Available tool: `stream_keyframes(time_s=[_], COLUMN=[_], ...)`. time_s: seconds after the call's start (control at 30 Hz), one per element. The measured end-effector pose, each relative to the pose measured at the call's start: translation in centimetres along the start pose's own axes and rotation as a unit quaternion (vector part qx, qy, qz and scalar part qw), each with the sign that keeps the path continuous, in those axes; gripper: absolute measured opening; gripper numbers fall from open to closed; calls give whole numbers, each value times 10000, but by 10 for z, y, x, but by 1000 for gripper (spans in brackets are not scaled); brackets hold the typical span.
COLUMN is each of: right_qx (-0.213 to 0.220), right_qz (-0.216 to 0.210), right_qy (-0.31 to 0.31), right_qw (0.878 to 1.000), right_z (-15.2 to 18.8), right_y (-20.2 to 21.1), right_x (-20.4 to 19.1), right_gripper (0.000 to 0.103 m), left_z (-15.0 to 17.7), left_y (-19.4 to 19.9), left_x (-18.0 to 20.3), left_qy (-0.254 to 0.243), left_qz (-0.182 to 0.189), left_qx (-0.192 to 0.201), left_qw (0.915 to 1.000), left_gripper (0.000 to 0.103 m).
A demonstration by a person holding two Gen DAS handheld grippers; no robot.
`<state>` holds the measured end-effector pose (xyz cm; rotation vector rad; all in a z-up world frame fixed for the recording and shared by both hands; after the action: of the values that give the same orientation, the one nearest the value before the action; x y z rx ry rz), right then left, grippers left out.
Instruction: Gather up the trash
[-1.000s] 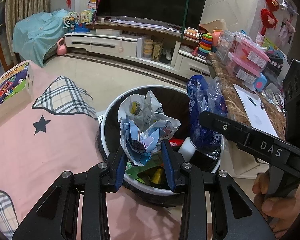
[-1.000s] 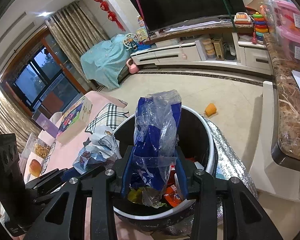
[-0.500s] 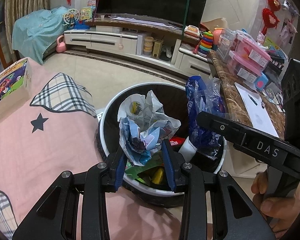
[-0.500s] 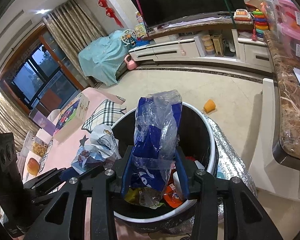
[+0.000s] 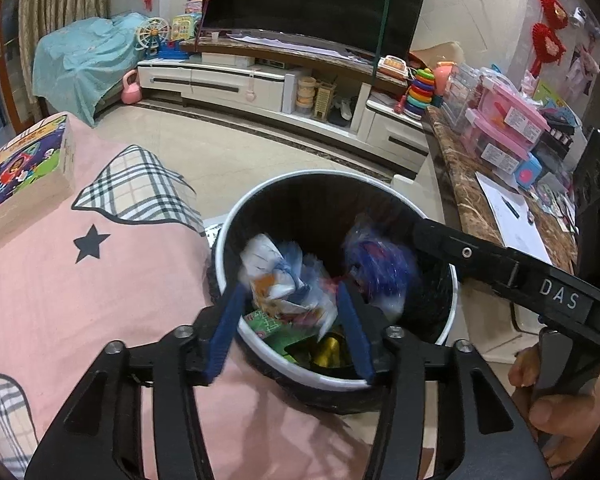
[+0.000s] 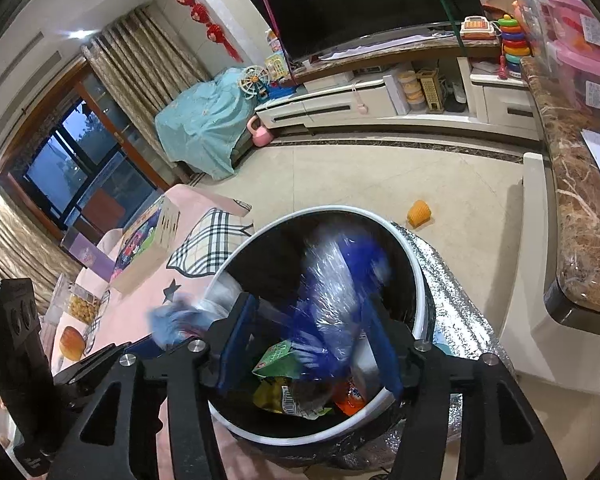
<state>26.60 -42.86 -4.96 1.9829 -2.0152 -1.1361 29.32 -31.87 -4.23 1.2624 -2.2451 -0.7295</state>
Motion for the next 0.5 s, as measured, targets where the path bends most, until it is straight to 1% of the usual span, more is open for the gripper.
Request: stream_keyframes(time_s=[0.03, 0.13, 0.2, 0.27, 0.33, 0.4, 0.5], right_qx=[16, 77, 124, 175, 206, 239, 277], right_qz=[-3, -2, -11, -15, -30, -52, -84], right_qy=[4, 7, 2, 18, 29, 1, -92], right_qw=[10000, 10000, 9999, 9998, 9998, 9997, 9995], right_z=[0, 0, 0, 3, 6, 11, 19], right_y=[2, 7, 12, 18, 23, 30, 38], right_x=[-1, -4, -6, -10, -13, -15, -17], right_gripper=[59, 61, 67, 69, 73, 79, 81], left_z=[0, 1, 3, 7, 13, 19, 28], left_y=[2, 11, 18, 24, 32, 40, 54], left_x=[-1, -4, -8, -11, -17, -22, -30], left_qy=[18, 41, 50, 81, 165, 288, 456], left_qz=[-6, -12, -36, -60, -96, -118, -137], left_qx=[24, 115, 165, 195, 228, 260, 334], left_qw=[10000, 9999, 9998, 9998, 9996, 9992, 9983], left_gripper=[57, 59, 60, 63, 66, 68, 68])
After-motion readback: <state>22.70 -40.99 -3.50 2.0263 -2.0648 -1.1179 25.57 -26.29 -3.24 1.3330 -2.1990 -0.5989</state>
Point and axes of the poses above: each gripper's, at about its wrist camera, not at the fingertips, and y roughly against the way its jaws point, x to its right, z to its underside, the point moved 5 cm from there along -y, roughly the way its jaws point, and after that the axes turned 9 degrees about x, right-handed, at the moved point
